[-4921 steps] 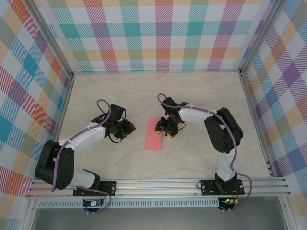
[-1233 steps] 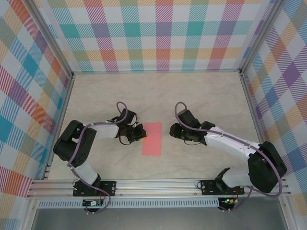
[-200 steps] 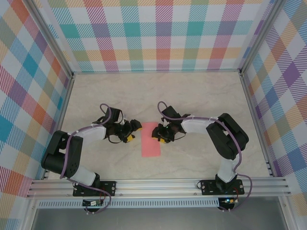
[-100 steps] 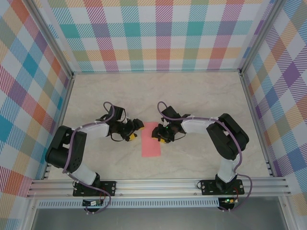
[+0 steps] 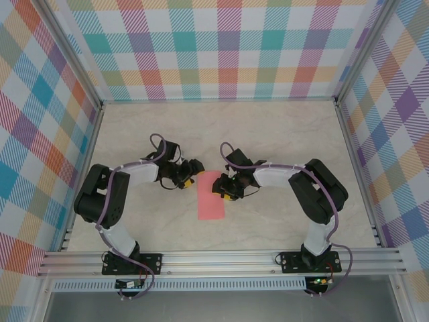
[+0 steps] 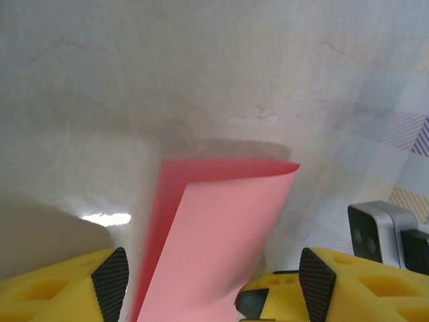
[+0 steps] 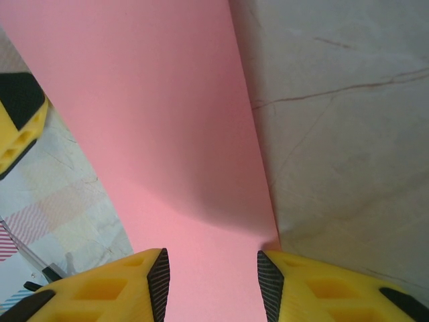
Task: Fold a paper plane with a square sheet of paper (pick it up from the middle)
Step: Fold the triangle a second time at the center of the table.
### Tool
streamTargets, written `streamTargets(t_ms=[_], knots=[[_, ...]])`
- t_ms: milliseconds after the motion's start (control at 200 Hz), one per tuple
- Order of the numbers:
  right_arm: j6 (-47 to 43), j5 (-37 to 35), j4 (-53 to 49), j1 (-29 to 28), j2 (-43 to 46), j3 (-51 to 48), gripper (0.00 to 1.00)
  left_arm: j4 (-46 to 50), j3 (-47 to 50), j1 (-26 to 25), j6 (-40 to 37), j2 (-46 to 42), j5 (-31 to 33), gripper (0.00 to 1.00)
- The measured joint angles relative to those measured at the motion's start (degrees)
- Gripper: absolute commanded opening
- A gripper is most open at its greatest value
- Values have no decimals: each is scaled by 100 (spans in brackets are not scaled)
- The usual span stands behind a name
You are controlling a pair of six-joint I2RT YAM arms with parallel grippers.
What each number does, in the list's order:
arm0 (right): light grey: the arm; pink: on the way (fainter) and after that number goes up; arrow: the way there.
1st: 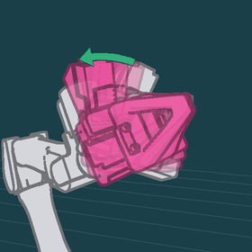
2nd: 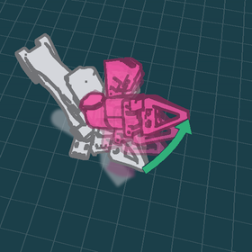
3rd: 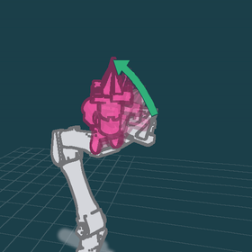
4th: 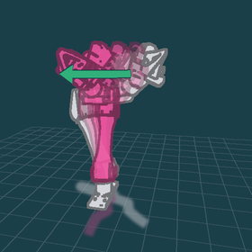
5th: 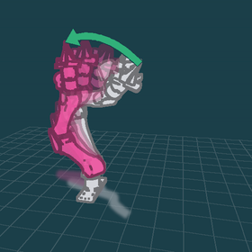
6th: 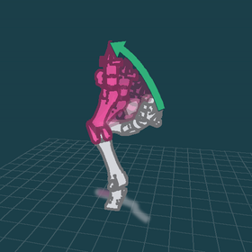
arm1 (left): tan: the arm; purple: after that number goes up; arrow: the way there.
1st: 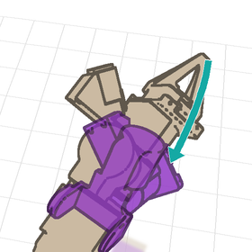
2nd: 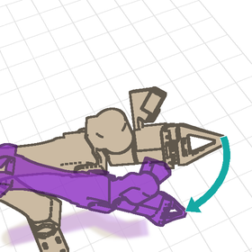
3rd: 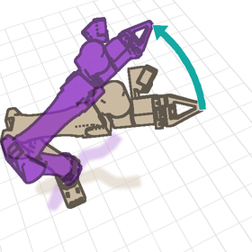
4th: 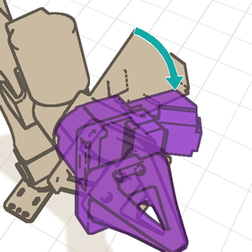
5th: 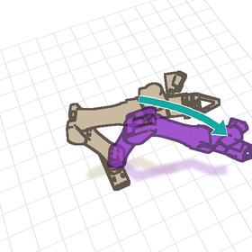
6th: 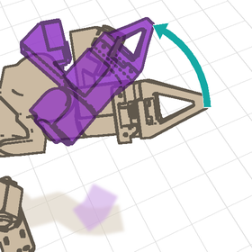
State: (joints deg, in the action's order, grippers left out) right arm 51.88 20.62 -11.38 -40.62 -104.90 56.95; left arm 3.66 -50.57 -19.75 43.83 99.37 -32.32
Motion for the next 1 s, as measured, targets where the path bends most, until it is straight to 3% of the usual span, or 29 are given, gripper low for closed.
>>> streamTargets(t_ms=[350, 755, 1000], knots=[[0, 2, 2, 0, 0, -2, 44, -109, -212, 0, -17, 304, -46, 65], [22, 7, 44, 0, 0, -24, 45, -391, -205, -11, -13, 374, -264, 52], [46, 13, 61, 0, 0, -24, 45, -581, 210, -13, 79, 208, -396, 52]])
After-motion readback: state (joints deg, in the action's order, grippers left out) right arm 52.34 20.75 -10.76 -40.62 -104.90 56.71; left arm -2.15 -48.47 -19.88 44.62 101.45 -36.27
